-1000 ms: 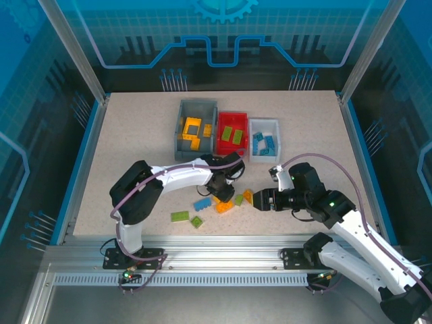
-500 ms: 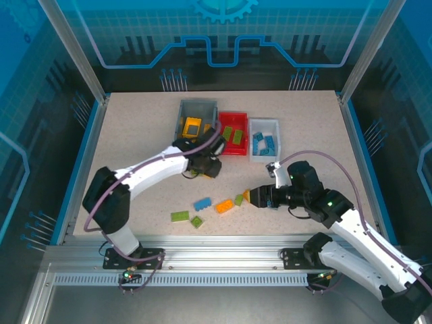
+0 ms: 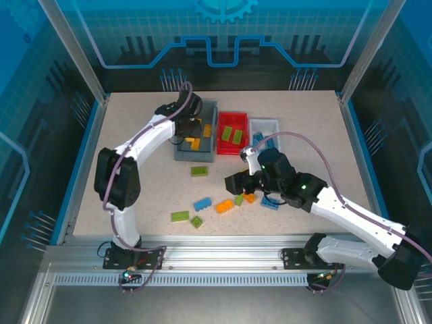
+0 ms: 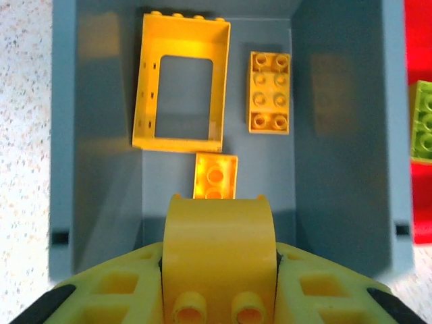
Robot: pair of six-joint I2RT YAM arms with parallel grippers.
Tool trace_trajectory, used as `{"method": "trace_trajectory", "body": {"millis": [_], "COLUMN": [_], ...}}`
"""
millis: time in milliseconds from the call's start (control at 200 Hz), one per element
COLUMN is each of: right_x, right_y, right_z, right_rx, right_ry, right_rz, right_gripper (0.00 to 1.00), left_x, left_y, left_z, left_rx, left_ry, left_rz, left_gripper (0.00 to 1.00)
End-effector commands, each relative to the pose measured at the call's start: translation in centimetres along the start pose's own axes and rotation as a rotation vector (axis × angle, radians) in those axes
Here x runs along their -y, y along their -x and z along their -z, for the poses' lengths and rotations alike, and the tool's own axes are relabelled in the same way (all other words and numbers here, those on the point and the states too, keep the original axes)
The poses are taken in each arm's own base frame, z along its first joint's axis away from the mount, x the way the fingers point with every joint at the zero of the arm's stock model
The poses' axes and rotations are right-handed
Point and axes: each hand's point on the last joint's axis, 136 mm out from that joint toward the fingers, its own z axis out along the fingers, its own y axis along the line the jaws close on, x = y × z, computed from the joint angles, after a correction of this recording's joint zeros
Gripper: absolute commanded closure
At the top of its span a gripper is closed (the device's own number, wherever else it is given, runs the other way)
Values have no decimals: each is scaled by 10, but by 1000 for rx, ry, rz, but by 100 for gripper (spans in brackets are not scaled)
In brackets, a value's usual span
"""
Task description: Sort the legos into containers by color
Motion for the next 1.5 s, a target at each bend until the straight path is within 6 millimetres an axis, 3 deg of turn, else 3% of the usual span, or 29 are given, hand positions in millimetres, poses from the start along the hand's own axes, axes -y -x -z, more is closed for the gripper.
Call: {"method": "trace_trajectory", "body": {"millis": [0,175,470,630,665,795,1025,1185,1311,1476,1496], "right_x": [-8,-4,-3,-3,2,5,10,19,26,25,18], "right_y": [17,10,9,8,-1,-6,-10,-15,-27,-57,-53], "right_z": [0,0,3,4,1,3,9,12,8,-9,-10], "right_rx": [61,58,55,54,33,24,29,13,-47,-170,-175], "right_ry": [0,-7,-14,-16,-26,-30,-47,-84,-146,-225,-228], "right_rz": [24,13,12,11,9,5,0,-1,41,149,169], "right_gripper": [34,34,34,34,34,33,33,33,33,33,32], "left_x": [-18,-29,-21,-18,-17,-12,-5,-5,-2,7,7], "left_y": [3,6,-10,-11,-11,-7,2,-2,-29,-85,-93], "left_z": [-14,-27,-49,-47,-46,-35,5,60,104,146,148], "left_rx": [-25,-17,-60,-52,-50,-27,56,125,140,95,85], "left_ry": [138,242,276,293,296,306,330,264,147,-125,-148], "left_rz": [-12,-16,-74,-87,-88,-99,-91,20,101,229,241], "left_gripper": [72,71,66,53,51,47,49,48,48,45,45]}}
